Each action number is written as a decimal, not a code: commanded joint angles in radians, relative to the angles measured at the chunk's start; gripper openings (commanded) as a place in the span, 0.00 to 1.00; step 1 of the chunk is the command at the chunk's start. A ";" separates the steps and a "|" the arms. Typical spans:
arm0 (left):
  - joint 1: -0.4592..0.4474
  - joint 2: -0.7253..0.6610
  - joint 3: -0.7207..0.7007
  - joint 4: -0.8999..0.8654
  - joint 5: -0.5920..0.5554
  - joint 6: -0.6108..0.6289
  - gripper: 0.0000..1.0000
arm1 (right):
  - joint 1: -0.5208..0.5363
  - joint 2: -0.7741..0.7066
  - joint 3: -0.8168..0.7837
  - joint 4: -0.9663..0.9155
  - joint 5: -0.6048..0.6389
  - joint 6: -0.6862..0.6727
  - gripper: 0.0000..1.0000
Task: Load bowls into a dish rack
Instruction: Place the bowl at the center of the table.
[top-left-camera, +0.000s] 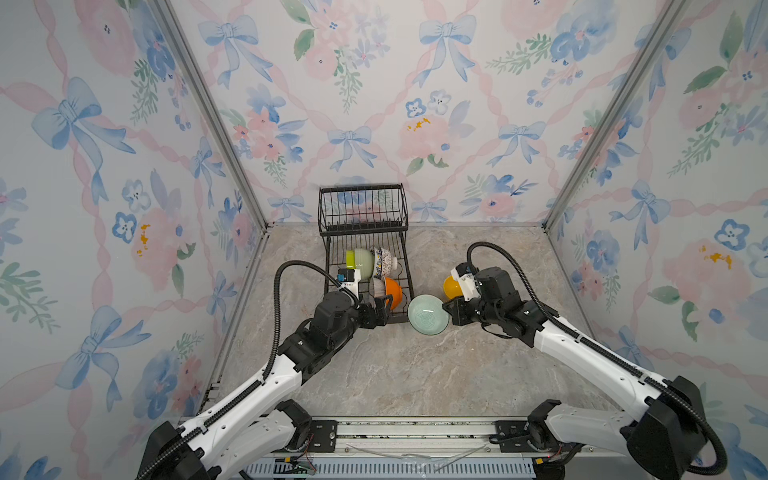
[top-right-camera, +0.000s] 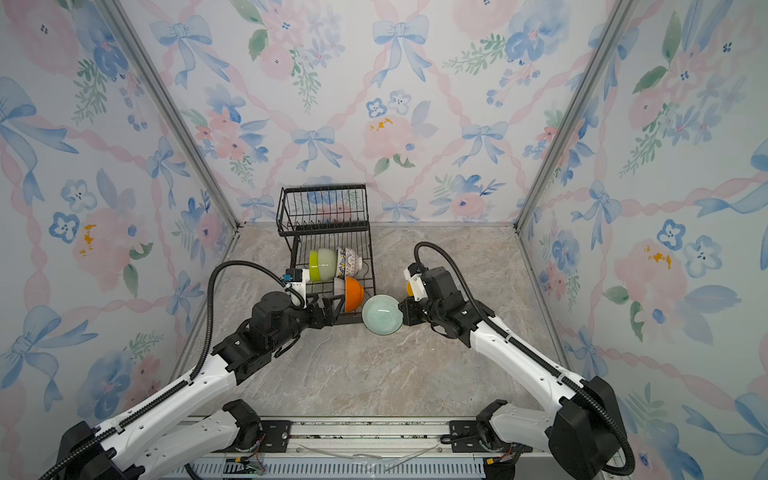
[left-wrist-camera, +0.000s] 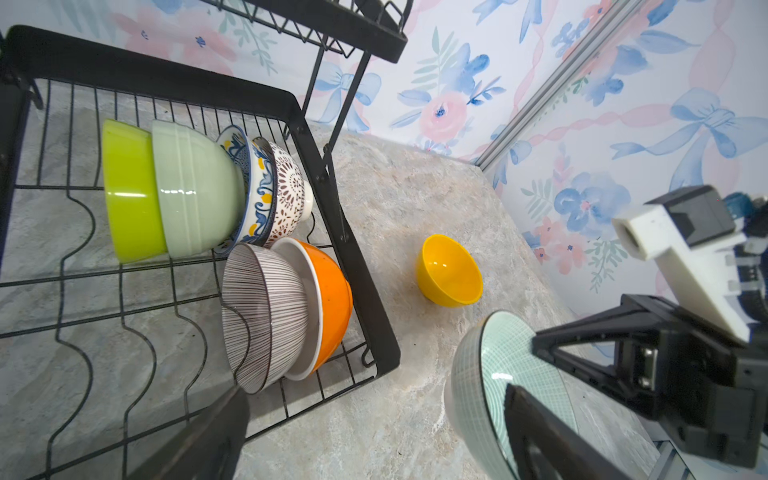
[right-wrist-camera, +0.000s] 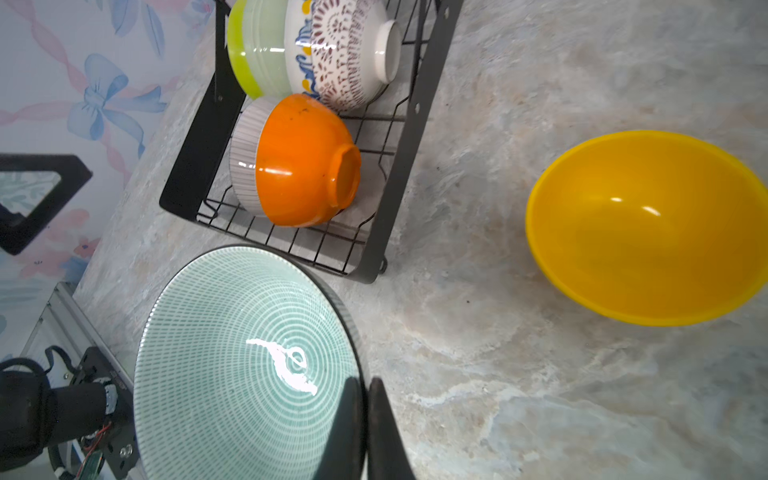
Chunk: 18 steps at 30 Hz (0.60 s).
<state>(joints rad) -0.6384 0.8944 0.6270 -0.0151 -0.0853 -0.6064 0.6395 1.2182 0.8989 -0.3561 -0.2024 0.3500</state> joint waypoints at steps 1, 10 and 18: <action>0.017 -0.049 -0.031 -0.047 -0.055 -0.019 0.98 | 0.074 0.027 -0.024 0.057 -0.006 0.018 0.00; 0.042 -0.138 -0.073 -0.100 -0.066 -0.037 0.98 | 0.200 0.197 -0.033 0.154 0.053 0.051 0.00; 0.046 -0.194 -0.102 -0.130 -0.074 -0.046 0.98 | 0.244 0.312 0.020 0.196 0.076 0.069 0.00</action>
<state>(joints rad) -0.6010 0.7208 0.5415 -0.1242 -0.1421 -0.6407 0.8639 1.5120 0.8642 -0.2256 -0.1383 0.3981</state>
